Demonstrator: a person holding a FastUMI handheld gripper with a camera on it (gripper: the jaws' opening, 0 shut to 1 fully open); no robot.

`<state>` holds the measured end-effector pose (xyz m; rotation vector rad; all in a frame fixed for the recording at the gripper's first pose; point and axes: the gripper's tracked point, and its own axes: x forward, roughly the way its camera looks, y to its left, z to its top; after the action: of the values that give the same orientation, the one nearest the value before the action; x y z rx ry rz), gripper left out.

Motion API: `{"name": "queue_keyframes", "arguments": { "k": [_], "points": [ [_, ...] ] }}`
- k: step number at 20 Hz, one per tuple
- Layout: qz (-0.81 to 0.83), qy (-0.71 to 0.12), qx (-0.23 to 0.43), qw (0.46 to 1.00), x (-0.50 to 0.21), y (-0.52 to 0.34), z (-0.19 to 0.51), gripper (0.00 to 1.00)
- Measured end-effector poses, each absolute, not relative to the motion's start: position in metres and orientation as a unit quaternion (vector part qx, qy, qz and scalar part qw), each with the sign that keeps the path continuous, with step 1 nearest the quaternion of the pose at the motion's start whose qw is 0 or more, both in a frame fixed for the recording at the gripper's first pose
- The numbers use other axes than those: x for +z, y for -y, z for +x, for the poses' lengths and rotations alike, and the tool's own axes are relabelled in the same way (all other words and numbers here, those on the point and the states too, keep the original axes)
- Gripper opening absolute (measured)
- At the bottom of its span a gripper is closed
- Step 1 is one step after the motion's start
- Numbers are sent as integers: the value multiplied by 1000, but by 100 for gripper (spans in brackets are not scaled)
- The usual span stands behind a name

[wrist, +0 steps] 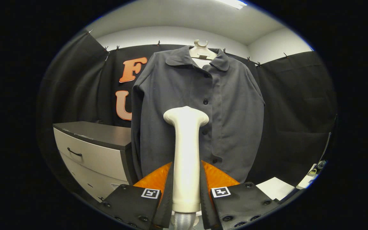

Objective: Iron the clothes twice with a garment steamer, once on the left side and once on the right side.

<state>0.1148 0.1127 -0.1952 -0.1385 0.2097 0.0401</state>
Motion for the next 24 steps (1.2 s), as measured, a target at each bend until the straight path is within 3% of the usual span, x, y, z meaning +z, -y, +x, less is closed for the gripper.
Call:
{"name": "queue_keyframes", "arguments": {
  "k": [24],
  "points": [
    [-70, -232, -14, 970, -326, -77, 76, 45]
  ]
}}
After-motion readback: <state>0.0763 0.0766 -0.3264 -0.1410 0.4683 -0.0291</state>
